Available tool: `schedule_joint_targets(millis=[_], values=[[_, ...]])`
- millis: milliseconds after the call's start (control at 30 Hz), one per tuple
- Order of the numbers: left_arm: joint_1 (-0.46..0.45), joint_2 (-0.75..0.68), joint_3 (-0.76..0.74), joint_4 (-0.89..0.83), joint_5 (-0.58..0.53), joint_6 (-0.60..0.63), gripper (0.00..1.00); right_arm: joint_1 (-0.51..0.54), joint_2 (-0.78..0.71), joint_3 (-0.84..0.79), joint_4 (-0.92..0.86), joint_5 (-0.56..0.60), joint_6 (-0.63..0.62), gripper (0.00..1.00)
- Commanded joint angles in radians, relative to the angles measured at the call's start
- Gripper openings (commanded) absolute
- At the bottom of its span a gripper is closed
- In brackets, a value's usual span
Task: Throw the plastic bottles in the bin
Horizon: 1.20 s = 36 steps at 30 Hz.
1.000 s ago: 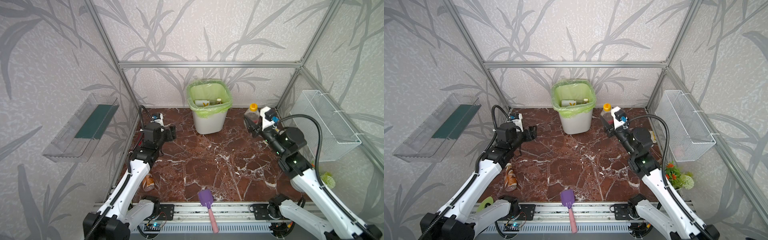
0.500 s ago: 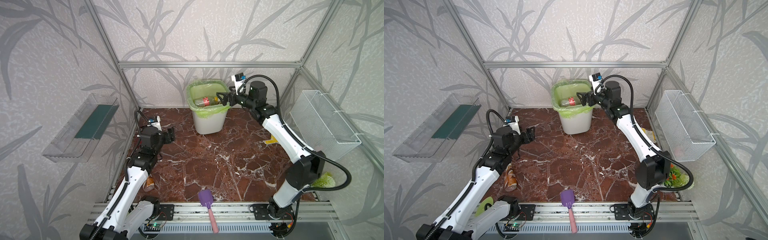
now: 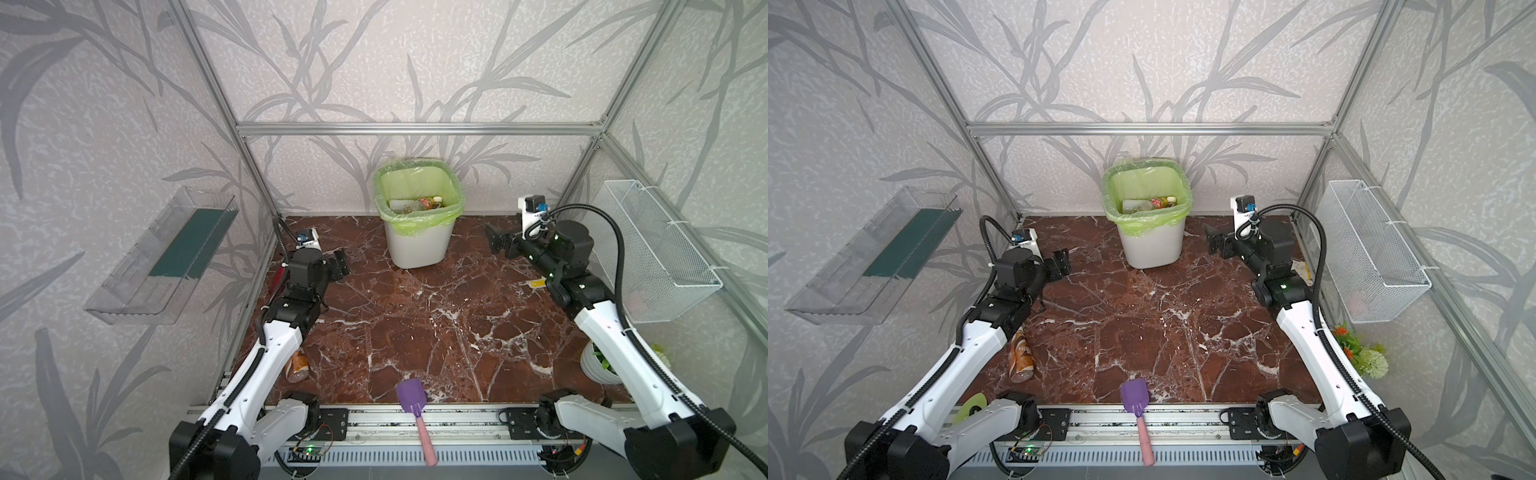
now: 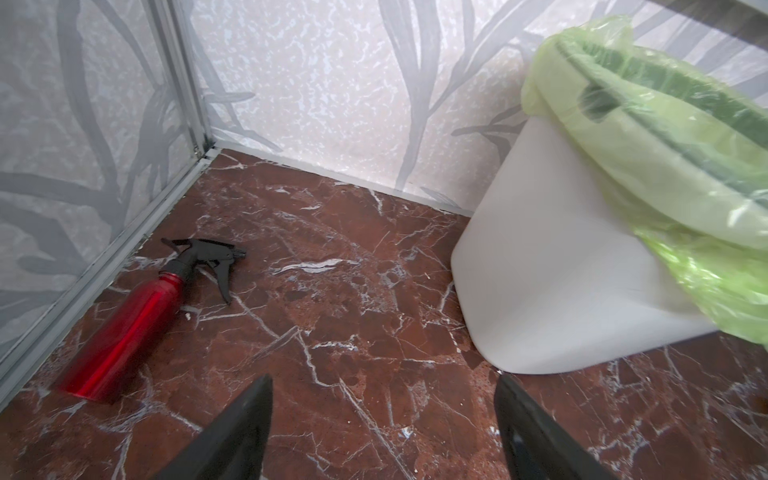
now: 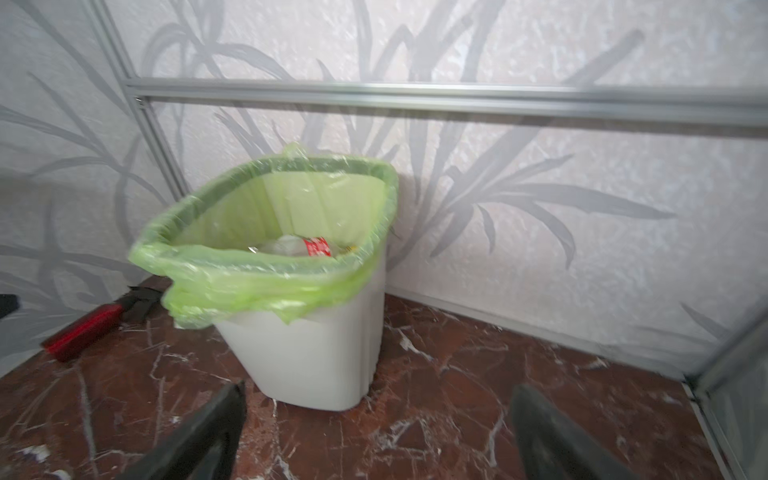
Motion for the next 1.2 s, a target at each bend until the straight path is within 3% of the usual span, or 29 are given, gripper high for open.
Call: schedule_joint_targets(millis=[0,333,500,767,933,1033,1067,1167], values=[[0.002,0.012,-0.026,0.035,-0.120,-0.029,0.84,-0.043,-0.046,-0.123,0.085,0.096,0.027,0.99],[0.005,0.149,-0.131,0.274,-0.370,0.108,0.87,-0.189,0.048,-0.510,0.473,0.261,0.165,0.99],[0.010,0.255,-0.132,0.360,-0.470,0.167,0.87,-0.204,0.176,-0.536,0.557,0.338,0.180,0.99],[0.013,0.322,-0.173,0.376,-0.536,0.164,0.87,-0.215,0.238,-0.509,0.528,0.340,0.115,0.99],[0.022,0.314,-0.215,0.449,-0.545,0.230,0.87,-0.216,0.259,-0.622,0.711,0.337,0.108,0.99],[0.022,0.331,-0.241,0.432,-0.578,0.213,0.87,-0.214,0.313,-0.633,0.815,0.248,0.087,0.99],[0.021,0.334,-0.270,0.473,-0.571,0.212,0.87,-0.208,0.348,-0.643,0.890,0.239,0.071,0.99],[0.028,0.371,-0.337,0.662,-0.563,0.243,0.89,-0.196,0.334,-0.602,0.786,0.218,0.050,0.99]])
